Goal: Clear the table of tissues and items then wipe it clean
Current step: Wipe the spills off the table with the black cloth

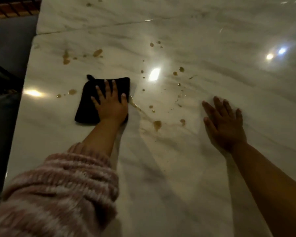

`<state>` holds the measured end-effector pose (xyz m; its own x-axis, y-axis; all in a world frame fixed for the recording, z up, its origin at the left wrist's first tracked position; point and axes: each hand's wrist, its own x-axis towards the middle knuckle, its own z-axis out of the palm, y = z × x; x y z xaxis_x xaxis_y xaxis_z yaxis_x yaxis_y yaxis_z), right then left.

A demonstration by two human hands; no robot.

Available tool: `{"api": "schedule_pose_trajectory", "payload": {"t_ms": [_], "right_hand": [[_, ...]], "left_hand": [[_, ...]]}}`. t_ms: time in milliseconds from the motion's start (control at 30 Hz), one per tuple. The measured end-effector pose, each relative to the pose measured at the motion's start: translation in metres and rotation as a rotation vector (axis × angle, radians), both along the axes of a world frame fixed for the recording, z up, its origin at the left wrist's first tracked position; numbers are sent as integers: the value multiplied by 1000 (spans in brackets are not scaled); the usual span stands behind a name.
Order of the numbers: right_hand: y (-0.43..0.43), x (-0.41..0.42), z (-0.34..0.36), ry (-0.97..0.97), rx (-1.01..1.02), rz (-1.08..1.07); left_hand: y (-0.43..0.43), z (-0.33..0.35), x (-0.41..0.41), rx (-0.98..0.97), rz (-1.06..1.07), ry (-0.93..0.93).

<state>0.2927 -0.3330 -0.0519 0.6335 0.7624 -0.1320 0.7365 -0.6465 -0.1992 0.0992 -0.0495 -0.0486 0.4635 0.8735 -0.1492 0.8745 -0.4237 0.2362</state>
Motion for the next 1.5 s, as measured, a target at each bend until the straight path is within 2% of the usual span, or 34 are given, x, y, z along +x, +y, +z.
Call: {"api": "schedule_pose_trajectory", "payload": {"t_ms": [67,167,233,300,367,467,533,600,667,767,833,900,967,1067,1133,1200,1267,1400,1500], "right_hand": [[0,1,1,9,-3,-3],[2,0,1,11,-32,-21],[2,1,3,22,-35,-23],[3,1,5,40,-24,-17],[3,0,6,40,-14,-22],[3,-3,4,9,-7,-37],[3,-3,2,8,-2,-41],[2,-2,2,8,-6,-39],[2,-2,2,13,-13,-41],[2,-2,3,32,-7,-43],[2,0,3,47,-10,-32],[2,1,2,49,-5,-29],[2,-1,2,40,-4,-22],[3,-2,1,49,10,-20],[3,-1,2,50,12,-19],[2,-1,1,46,11,-12],[3,-1,3,59,25,-6],[26,42,14,-7,300,-142],[48,95,15,-39,257,-226]], "left_hand": [[-32,-2,17,16,-175,-15],[-97,-2,-11,38,-521,-39],[-98,0,-37,23,-621,-59],[-67,0,-42,32,-554,-81],[-27,0,-29,57,-384,-67],[20,-1,17,44,-141,-13],[34,0,61,10,-64,-1],[22,2,100,-4,-107,-10],[-19,0,117,5,-249,-31],[-92,-1,87,45,-484,-45],[-102,-1,52,43,-550,-48],[-76,-2,35,51,-496,-55],[-35,-2,41,70,-335,-36],[13,0,86,30,-103,14],[21,2,124,-3,-48,18],[5,2,153,-13,-91,-1],[-30,0,158,14,-232,-15],[-73,-3,107,59,-524,-1],[-40,-4,91,72,-413,12]]}}
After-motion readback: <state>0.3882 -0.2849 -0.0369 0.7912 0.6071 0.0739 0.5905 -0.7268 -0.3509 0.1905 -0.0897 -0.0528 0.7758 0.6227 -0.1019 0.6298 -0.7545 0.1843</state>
